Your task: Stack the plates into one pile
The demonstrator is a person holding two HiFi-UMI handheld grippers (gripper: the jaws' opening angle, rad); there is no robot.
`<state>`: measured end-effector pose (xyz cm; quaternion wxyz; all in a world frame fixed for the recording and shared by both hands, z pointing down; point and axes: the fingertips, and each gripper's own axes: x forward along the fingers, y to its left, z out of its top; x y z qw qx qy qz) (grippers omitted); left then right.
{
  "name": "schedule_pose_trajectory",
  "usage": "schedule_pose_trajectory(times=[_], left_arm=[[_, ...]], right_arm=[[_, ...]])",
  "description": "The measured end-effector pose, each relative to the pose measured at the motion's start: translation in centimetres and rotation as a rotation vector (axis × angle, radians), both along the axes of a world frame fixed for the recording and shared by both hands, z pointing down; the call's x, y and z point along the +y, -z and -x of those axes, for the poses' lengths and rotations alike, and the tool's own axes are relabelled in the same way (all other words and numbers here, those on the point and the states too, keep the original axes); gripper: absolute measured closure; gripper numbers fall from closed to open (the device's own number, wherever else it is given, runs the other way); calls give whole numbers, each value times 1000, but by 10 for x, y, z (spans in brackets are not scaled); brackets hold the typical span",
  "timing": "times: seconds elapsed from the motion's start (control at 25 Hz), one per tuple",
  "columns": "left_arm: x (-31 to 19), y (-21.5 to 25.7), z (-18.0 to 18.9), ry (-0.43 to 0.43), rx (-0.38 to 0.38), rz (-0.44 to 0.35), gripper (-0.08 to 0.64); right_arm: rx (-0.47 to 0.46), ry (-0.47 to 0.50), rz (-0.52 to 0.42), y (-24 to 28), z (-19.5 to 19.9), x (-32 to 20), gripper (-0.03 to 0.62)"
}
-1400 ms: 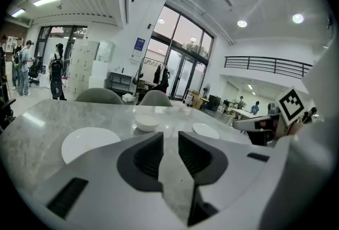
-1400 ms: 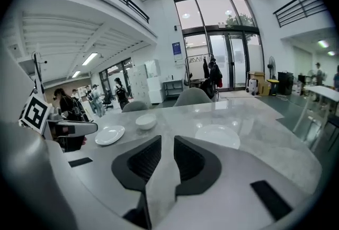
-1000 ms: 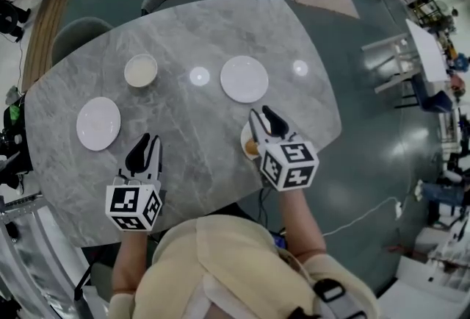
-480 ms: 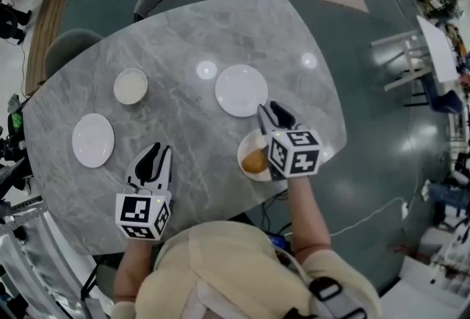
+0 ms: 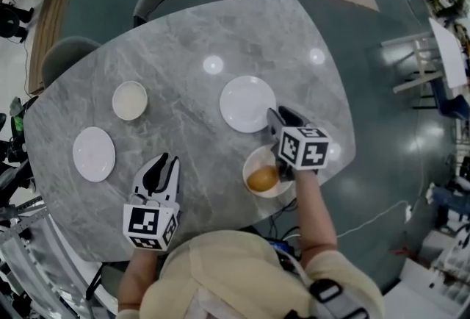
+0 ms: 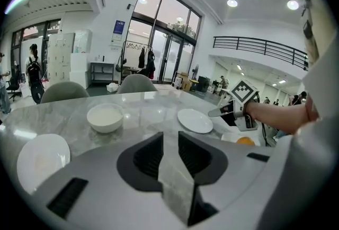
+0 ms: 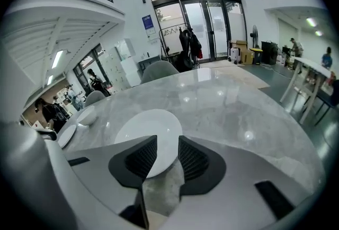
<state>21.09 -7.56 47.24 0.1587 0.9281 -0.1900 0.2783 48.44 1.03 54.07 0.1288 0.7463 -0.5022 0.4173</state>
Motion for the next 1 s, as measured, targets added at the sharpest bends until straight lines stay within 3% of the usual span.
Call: schedule_pose_trajectory(times=[0.56,1.0], left_arm=[[-10,-13,-12,2,-7,47,474],[-20,-20,-6,30,-17,57,474]], right_arm=[[-77,-74,29,-27,-9,-10,486],[-14,-121,32,-28,-11,-11,486]])
